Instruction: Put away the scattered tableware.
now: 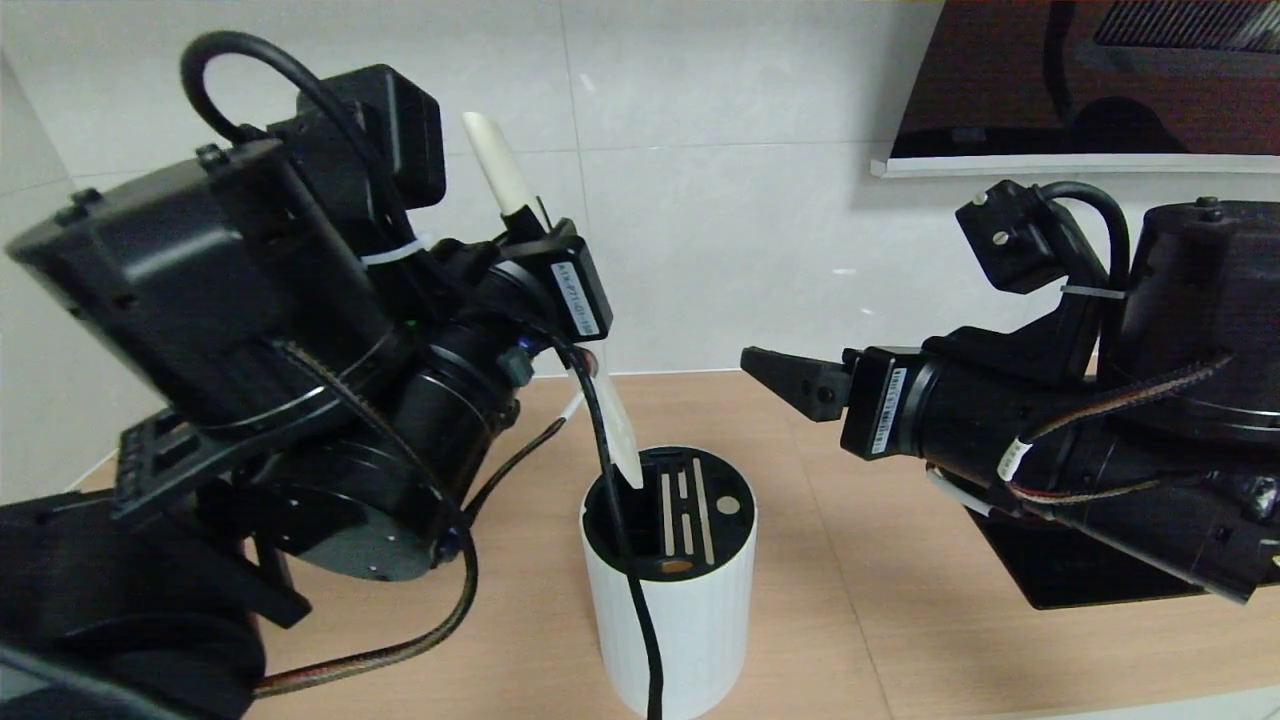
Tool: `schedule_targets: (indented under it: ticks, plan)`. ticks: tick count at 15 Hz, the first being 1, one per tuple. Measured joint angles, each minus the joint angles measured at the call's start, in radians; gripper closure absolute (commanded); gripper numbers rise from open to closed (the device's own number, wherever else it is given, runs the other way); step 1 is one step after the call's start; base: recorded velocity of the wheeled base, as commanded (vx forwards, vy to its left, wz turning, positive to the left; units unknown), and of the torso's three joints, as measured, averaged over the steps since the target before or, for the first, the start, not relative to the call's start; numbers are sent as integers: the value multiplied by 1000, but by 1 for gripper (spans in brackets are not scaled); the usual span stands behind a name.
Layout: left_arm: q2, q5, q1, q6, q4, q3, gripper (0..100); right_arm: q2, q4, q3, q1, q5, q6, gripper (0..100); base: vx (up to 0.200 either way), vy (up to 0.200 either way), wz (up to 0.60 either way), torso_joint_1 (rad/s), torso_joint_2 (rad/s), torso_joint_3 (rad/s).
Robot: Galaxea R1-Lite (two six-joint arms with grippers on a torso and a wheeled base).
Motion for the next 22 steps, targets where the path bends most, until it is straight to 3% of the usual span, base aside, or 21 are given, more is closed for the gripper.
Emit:
schedule_targets:
  ticks: [22]
  plan:
    - [157,1,-55,-5,-10,88,100,8,0,8,-3,0,-12,0,0,0,0,0,0,0]
